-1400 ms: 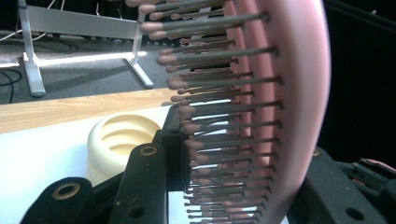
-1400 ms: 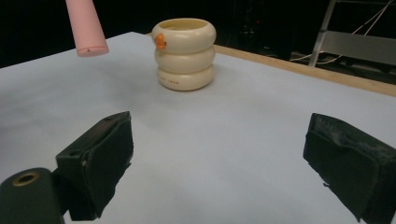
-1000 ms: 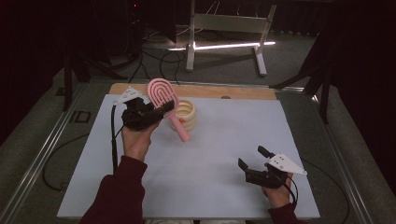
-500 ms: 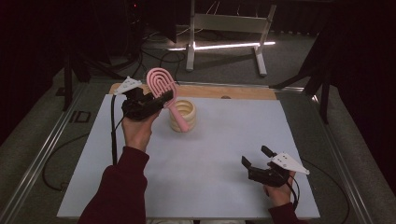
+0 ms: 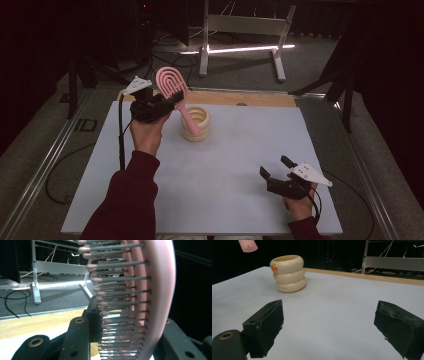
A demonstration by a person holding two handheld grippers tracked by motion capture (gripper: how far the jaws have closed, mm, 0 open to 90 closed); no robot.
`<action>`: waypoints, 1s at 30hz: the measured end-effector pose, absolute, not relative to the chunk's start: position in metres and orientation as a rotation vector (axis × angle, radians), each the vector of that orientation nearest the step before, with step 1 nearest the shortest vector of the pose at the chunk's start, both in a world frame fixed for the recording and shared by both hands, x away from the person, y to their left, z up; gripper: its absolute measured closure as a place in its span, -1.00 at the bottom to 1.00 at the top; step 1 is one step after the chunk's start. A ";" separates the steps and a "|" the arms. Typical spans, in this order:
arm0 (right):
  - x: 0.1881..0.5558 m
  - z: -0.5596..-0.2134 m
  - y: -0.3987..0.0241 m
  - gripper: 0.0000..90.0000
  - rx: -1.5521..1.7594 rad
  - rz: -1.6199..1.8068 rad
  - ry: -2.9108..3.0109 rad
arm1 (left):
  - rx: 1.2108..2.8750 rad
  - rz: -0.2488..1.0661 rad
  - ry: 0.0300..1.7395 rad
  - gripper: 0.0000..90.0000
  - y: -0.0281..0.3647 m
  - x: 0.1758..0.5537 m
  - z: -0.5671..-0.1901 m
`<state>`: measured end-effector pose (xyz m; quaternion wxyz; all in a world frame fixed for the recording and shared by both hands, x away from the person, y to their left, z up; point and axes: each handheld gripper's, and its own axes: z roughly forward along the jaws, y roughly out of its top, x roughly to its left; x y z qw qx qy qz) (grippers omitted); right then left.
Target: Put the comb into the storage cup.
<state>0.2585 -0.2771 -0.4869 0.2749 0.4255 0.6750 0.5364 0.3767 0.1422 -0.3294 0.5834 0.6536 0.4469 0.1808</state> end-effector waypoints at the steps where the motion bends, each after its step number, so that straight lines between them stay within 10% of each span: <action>1: 0.259 -0.487 -0.277 -0.81 1.140 1.442 1.813 | 1.525 0.425 1.046 0.43 0.142 0.378 -0.329; 30: 0.257 -0.486 -0.278 -0.81 1.140 1.444 1.806 | 1.488 0.528 1.109 0.43 0.135 0.401 -0.330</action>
